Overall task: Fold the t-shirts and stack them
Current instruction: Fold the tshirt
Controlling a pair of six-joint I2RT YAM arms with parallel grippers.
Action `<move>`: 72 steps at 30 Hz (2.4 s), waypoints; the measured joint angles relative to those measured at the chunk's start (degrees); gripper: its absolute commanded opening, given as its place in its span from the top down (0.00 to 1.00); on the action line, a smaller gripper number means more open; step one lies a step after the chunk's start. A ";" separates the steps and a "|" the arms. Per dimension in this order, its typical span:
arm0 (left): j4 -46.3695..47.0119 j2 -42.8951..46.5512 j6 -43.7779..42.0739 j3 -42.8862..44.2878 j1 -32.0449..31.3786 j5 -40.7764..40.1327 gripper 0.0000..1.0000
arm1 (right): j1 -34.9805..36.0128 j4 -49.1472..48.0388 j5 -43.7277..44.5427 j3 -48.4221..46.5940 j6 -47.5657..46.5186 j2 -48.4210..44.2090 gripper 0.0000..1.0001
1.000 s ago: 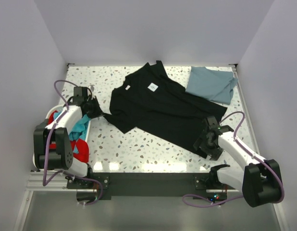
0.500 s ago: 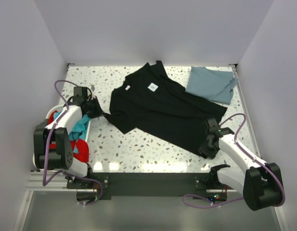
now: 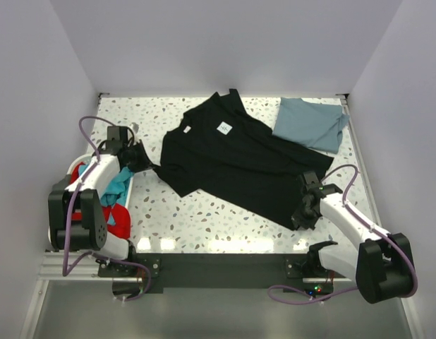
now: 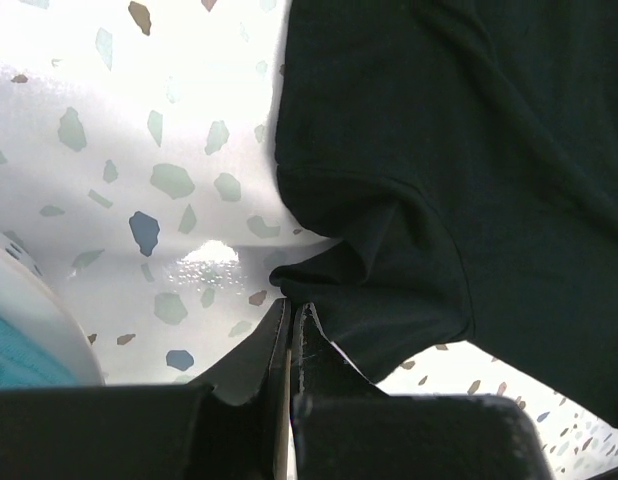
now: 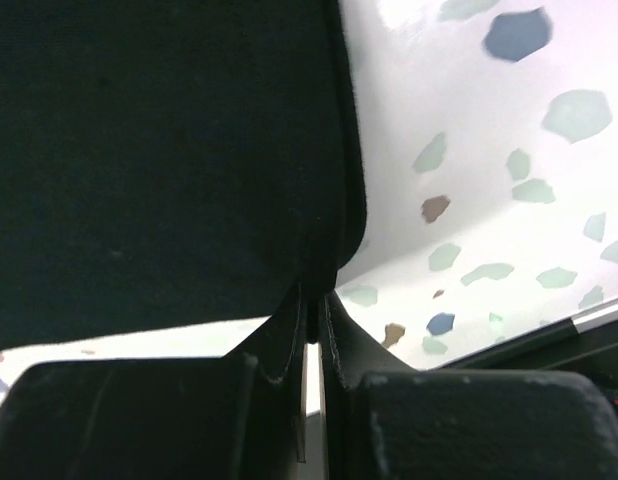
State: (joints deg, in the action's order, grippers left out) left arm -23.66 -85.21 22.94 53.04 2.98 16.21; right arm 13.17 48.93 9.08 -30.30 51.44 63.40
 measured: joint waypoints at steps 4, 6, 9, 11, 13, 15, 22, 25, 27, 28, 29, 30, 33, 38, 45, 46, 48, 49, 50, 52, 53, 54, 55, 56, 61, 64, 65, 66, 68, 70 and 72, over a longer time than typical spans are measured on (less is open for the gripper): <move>-0.39 2.12 0.04 0.13 0.00 0.39 1.00 | 0.00 3.13 -2.58 -3.65 -2.73 1.20 0.99; -0.85 3.50 0.09 0.13 0.00 0.59 1.00 | 0.02 4.68 -3.23 -5.77 -3.89 1.16 0.99; -2.19 6.08 0.13 0.13 0.00 0.50 1.00 | 0.02 6.45 -5.22 -7.87 -5.53 0.72 0.99; -3.52 7.98 0.11 0.11 0.00 0.31 1.00 | 0.02 7.76 -6.29 -8.11 -6.40 0.15 0.99; -5.11 9.99 0.09 -0.07 0.00 0.09 1.00 | 0.02 9.46 -7.30 -8.11 -7.21 -0.22 0.99; -6.47 11.96 0.07 -0.44 0.00 -0.13 1.00 | 0.00 10.88 -8.50 -8.11 -7.91 -0.42 1.00; -12.76 18.97 0.09 -0.46 0.00 -0.57 1.00 | 0.07 14.88 -11.69 -8.90 -10.25 -0.59 1.00; -14.93 20.96 0.09 -0.28 0.00 -0.61 1.00 | 0.15 16.59 -12.22 -10.01 -11.32 -1.29 1.00; -16.55 22.14 0.07 -0.11 0.00 -0.76 1.00 | 0.28 17.53 -12.70 -10.36 -11.98 -2.14 1.00; -17.09 22.67 0.07 -0.07 0.00 -0.94 1.00 | 0.28 18.01 -12.94 -10.36 -12.22 -2.58 1.00; -17.79 23.15 0.07 0.00 0.00 -1.14 1.00 | 0.28 18.51 -13.14 -10.36 -12.52 -2.97 1.00; -18.43 23.61 0.04 0.00 0.00 -1.40 1.00 | 0.31 18.99 -13.27 -10.36 -12.74 -3.28 1.00; -20.22 24.63 0.02 0.00 0.00 -2.05 1.00 | 0.33 19.78 -14.45 -10.10 -13.31 -4.17 1.00; -21.99 25.55 -0.07 0.00 0.00 -3.67 1.00 | 0.39 20.90 -16.26 -9.29 -14.60 -4.57 1.00; -22.23 23.93 -0.24 1.70 0.00 -4.85 1.00 | 0.66 21.94 -19.61 -9.22 -17.16 -3.23 1.00; -21.92 23.45 -0.24 2.08 0.00 -4.79 1.00 | 0.66 21.97 -20.02 -9.22 -17.20 -3.23 1.00; -21.00 21.99 -0.22 2.73 -0.13 -4.42 1.00 | 0.66 21.86 -20.74 -9.22 -17.14 -3.23 1.00; -20.37 20.79 -0.20 3.15 -0.39 -4.37 1.00 | 0.66 21.68 -20.83 -9.22 -16.98 -3.13 1.00; -19.63 19.37 -0.20 3.54 -0.76 -4.35 1.00 | 0.66 21.49 -20.85 -9.22 -16.85 -2.93 1.00; -18.36 15.91 -0.13 4.81 -2.34 -4.44 1.00 | 0.66 20.59 -20.83 -9.22 -16.26 -2.03 1.00; -17.46 14.03 -0.11 5.42 -3.41 -4.37 1.00 | 0.66 20.13 -20.81 -9.27 -16.00 -1.57 1.00; -16.79 11.26 -0.04 6.82 -4.59 -4.00 1.00 | 0.66 19.58 -20.79 -9.35 -15.56 -0.87 1.00; -16.31 10.14 -0.02 7.37 -5.51 -3.87 1.00 | 0.66 19.02 -20.72 -9.49 -15.28 -0.20 1.00; -15.82 7.93 0.00 8.68 -6.58 -3.50 1.00 | 0.59 18.49 -20.55 -9.79 -14.99 0.63 1.00; -12.87 0.31 0.02 14.47 -8.87 -2.27 1.00 | -1.79 15.30 -20.04 -11.78 -14.86 5.07 1.00; -11.69 -4.20 0.02 19.34 -9.14 -1.22 1.00 | -5.86 13.11 -19.39 -12.85 -15.69 7.87 1.00; -11.23 -5.92 0.02 21.09 -9.22 -0.76 1.00 | -7.34 12.61 -19.15 -13.27 -16.17 8.72 1.00; -10.80 -7.61 0.00 22.82 -9.33 -0.22 1.00 | -8.39 12.17 -19.04 -13.60 -16.52 9.40 1.00; -10.34 -11.15 0.00 26.34 -9.73 0.81 1.00 | -10.25 11.67 -18.78 -14.82 -17.31 11.34 1.00; -10.25 -14.27 -0.02 29.44 -10.23 1.88 1.00 | -11.10 11.04 -18.71 -16.22 -18.03 13.38 1.00; -10.32 -16.44 -0.02 31.74 -10.58 2.64 1.00 | -11.76 10.14 -18.71 -17.44 -18.56 15.06 1.00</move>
State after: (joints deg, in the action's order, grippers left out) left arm -33.98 -101.65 22.92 84.77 -7.60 18.85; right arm 1.41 59.07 -9.63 -47.75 32.88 78.46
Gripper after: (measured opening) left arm 0.020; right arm 0.041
